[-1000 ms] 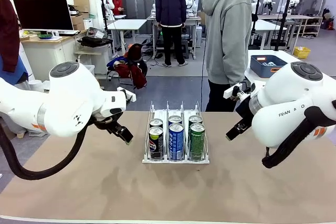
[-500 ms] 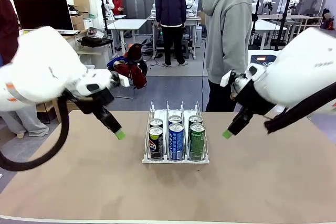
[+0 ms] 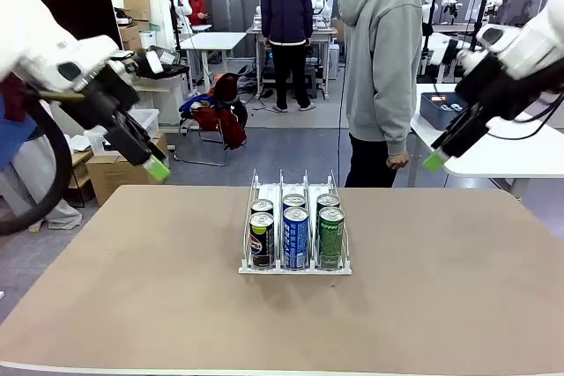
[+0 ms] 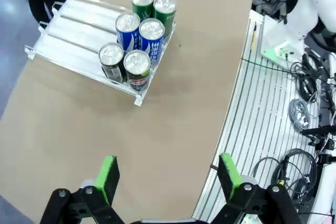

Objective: Fill the beverage cans into the dispenser.
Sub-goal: Pick up the Ionic drink handed by the human.

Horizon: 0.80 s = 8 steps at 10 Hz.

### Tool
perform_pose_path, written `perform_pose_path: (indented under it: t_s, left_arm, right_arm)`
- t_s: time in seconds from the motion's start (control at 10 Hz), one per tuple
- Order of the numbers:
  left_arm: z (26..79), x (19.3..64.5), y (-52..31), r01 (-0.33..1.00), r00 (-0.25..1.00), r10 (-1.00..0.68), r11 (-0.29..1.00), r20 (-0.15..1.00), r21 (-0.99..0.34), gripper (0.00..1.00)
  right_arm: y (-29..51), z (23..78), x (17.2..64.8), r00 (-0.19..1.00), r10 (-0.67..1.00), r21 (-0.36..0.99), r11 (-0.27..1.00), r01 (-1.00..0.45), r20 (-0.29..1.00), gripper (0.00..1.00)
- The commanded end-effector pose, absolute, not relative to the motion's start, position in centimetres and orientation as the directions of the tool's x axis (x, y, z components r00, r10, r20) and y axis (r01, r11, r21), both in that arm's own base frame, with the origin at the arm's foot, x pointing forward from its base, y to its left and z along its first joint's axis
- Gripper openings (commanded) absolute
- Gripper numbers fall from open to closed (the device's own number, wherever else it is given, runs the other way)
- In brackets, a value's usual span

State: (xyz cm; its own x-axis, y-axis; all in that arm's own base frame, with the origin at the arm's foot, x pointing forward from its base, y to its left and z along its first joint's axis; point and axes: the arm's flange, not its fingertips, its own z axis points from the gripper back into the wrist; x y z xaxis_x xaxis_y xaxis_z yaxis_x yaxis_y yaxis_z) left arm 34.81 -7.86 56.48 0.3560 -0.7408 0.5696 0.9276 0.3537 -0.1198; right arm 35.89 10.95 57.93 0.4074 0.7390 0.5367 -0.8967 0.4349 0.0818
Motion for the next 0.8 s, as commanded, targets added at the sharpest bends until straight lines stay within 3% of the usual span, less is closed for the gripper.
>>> perform_pose_path:
  t_s: [0.0, 0.1, 0.2, 0.6, 0.7]
  left_arm:
    - [57.0, 36.2, -5.9, 0.915, 0.390, -0.676, 0.361, 0.626, -0.181, 1.00]
    - [56.5, 36.0, -5.8, 0.834, 0.476, -0.614, 0.542, 0.630, -0.102, 1.00]
    - [57.4, 35.2, -6.5, 0.924, 0.365, -0.713, 0.357, 0.599, -0.138, 1.00]
    - [57.6, 35.2, -6.6, 0.910, 0.391, -0.707, 0.394, 0.589, -0.131, 1.00]
    - [59.0, 36.4, -5.7, 0.901, 0.431, -0.683, 0.364, 0.590, -0.236, 1.00]
  right_arm:
    - [8.9, 58.9, 37.4, 0.433, 0.700, 0.110, 0.457, -0.883, 0.568, 1.00]
    - [9.9, 57.5, 36.6, 0.457, 0.711, 0.004, 0.539, -0.843, 0.534, 1.00]
    - [9.5, 59.1, 36.4, 0.421, 0.718, 0.095, 0.448, -0.889, 0.554, 1.00]
    - [9.5, 59.2, 36.4, 0.436, 0.717, 0.077, 0.475, -0.877, 0.544, 1.00]
    - [9.3, 60.9, 36.3, 0.425, 0.653, 0.129, 0.451, -0.883, 0.627, 1.00]
